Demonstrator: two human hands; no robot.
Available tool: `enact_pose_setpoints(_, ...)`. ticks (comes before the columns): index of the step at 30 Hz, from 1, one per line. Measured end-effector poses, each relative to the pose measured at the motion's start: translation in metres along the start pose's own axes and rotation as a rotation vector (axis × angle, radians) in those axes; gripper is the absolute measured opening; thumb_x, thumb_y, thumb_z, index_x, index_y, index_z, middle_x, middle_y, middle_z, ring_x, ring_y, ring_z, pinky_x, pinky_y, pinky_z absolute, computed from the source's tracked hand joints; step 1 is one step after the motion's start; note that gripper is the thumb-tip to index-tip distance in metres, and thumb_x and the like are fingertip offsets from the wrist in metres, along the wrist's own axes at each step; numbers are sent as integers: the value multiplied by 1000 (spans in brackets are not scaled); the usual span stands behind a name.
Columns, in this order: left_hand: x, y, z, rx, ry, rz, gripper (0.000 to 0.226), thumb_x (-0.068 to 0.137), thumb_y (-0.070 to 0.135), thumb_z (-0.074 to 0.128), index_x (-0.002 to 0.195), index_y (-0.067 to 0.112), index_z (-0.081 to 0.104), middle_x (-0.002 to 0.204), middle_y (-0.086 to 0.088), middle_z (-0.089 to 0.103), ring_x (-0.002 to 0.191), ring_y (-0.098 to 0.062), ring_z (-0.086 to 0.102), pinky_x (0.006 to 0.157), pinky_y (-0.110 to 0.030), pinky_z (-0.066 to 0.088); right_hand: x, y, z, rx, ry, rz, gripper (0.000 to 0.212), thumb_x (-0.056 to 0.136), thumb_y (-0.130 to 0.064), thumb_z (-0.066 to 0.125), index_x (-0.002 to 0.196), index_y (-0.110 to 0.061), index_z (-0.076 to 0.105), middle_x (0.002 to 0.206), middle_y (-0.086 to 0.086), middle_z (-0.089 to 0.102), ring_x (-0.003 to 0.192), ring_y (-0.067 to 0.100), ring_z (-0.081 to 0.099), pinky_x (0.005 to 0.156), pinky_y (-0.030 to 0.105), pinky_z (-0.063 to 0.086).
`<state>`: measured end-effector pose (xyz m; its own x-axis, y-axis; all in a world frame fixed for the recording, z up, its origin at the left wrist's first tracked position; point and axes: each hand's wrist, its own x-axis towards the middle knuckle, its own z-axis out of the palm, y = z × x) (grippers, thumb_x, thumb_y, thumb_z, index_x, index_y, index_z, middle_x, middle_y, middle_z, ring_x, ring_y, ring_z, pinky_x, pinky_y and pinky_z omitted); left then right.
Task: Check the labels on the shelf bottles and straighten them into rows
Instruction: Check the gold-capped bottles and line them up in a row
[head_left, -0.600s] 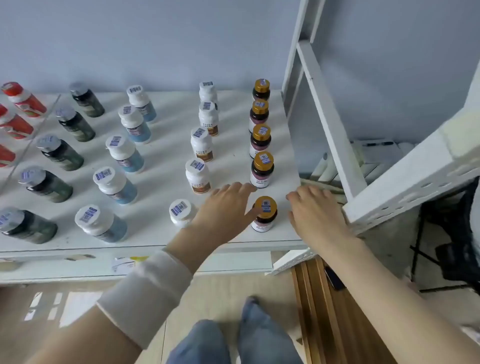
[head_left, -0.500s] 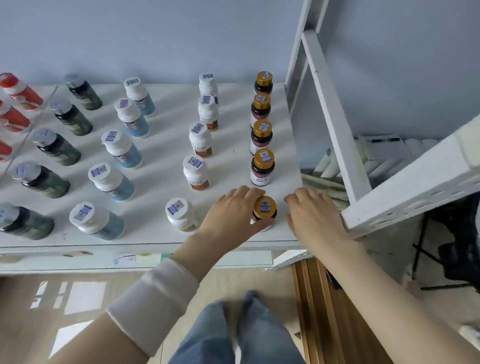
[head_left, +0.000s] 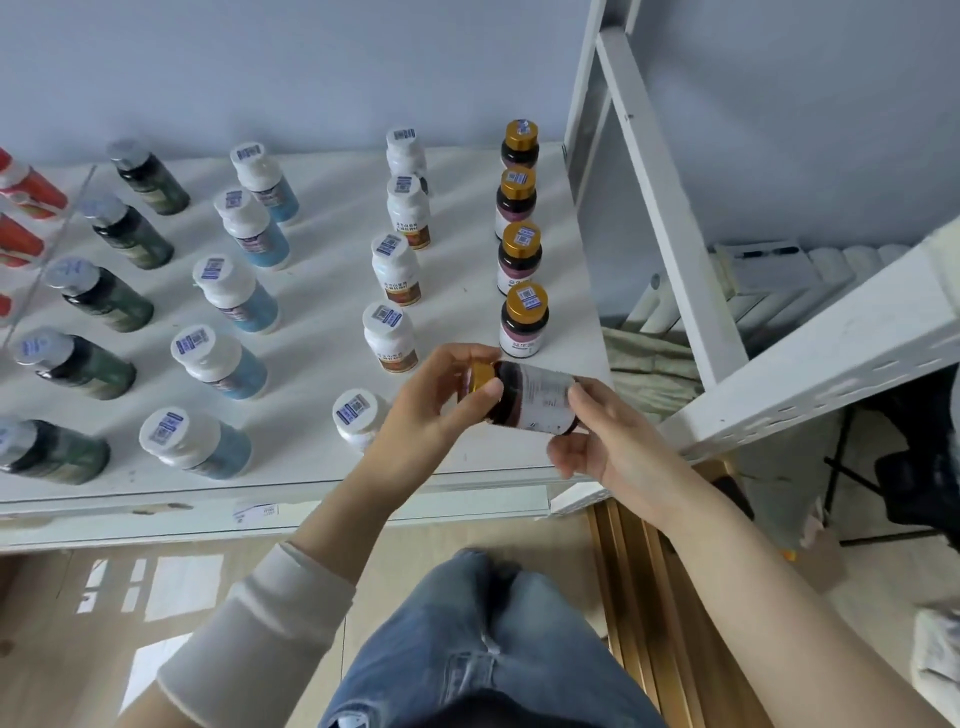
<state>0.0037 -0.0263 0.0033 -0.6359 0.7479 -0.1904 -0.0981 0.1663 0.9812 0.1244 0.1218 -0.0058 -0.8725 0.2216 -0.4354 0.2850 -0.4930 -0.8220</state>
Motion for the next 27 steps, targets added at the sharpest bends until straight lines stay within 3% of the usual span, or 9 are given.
enact_pose_setpoints(2,0,3,-3,35,6,14,37,74,51,61,105,32,57,105,-5,62,102,-20,60,80,-32,56,-4,3,1,-27,5,-75,38,80,-34,65,113,-23,50,97,8,60,73,17,62,67,25,53)
enact_pose_setpoints(6,5,9,-8,7,-37,29,29,82,33,63,109,29,55,102,-9,61,99,-26,62,78,-32,57,-8,9,4,-188,51,-186,45,80,-23,67,117,-32,42,123,10,56,100,19,64,92,32,50)
enact_pose_setpoints(10,6,12,-16,40,-149,164,35,79,19,67,113,19,59,115,-16,59,108,-29,55,92,-35,51,-8,6,5,115,11,-90,59,75,-49,65,122,-24,41,105,11,63,77,22,66,67,29,56)
enact_pose_setpoints(12,5,12,-14,24,-192,163,40,78,26,64,116,19,57,119,-12,59,113,-23,56,93,-29,49,-10,2,9,106,23,-82,50,83,-44,53,122,-14,43,99,13,58,68,20,62,60,27,54)
enact_pose_setpoints(16,8,8,-6,-51,-82,50,33,81,41,64,110,28,57,110,-10,61,105,-22,61,82,-31,55,-13,3,10,-172,131,-242,37,77,-27,63,111,-25,49,106,-1,60,94,7,64,79,19,52)
enact_pose_setpoints(18,12,9,-4,-19,-15,29,25,82,41,62,103,26,60,101,-8,63,100,-23,62,77,-30,56,-14,2,11,-261,142,-285,37,81,-14,64,110,-28,47,109,-4,57,96,-3,60,79,13,48)
enact_pose_setpoints(20,15,10,-4,3,-1,49,24,78,35,59,100,24,60,101,-6,64,102,-24,62,77,-30,57,-13,2,12,-249,162,-279,39,83,-17,62,115,-31,45,113,-7,56,98,-6,60,78,12,49)
enact_pose_setpoints(24,15,9,-10,-83,-9,128,22,84,17,61,106,19,61,113,-3,66,110,-20,60,92,-36,51,-10,6,9,-66,188,-212,62,66,-47,74,118,-23,48,117,7,61,95,19,67,78,26,54)
enact_pose_setpoints(27,16,5,-8,-198,-55,114,28,85,14,62,112,19,57,118,1,65,114,-19,59,96,-36,49,-12,6,11,-48,228,-240,54,68,-25,73,116,-17,49,113,7,62,87,21,68,74,25,55)
